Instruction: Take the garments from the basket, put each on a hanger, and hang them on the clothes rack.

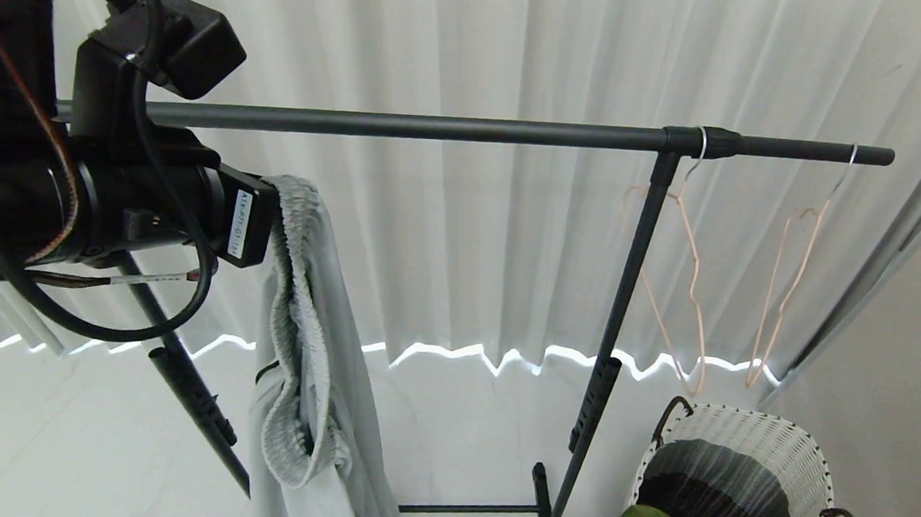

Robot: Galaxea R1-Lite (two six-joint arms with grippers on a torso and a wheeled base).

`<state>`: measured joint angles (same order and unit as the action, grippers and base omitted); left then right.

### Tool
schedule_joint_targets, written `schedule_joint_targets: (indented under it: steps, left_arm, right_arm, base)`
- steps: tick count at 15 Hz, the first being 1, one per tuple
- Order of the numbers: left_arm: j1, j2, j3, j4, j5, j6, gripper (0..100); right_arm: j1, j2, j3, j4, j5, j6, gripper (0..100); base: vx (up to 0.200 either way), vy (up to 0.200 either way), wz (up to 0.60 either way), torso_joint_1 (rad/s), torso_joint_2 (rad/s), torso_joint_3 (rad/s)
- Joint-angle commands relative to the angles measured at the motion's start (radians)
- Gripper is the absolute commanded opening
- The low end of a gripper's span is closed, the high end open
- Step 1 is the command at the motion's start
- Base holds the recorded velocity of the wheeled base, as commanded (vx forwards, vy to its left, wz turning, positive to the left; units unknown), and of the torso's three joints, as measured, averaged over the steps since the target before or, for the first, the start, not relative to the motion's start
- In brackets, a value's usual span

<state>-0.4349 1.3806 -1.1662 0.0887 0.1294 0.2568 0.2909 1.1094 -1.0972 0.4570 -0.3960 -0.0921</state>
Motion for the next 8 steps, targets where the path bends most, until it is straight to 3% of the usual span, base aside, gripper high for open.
schedule_joint_targets:
  steps: [1, 4, 8]
  left_arm:
    - [0.001, 0.0, 0.0, -0.001, 0.001, -0.001, 0]
    - [0.001, -0.008, 0.002, -0.001, -0.001, -0.001, 0]
    - [0.001, -0.038, 0.046, -0.001, -0.001, -0.001, 0]
  right_arm:
    - [0.001, 0.009, 0.0, 0.0, 0.0, 0.0, 100]
    - [0.001, 0.023, 0.022, -0.017, 0.002, 0.005, 100]
    - [0.001, 0.098, 0.174, -0.281, 0.014, 0.017, 100]
  base:
    - [0.0, 0.0, 0.0, 0.0, 0.0, 0.0]
    - [0.0, 0.0, 0.0, 0.0, 0.0, 0.0]
    - [0.0, 0.0, 0.0, 0.0, 0.0, 0.0]
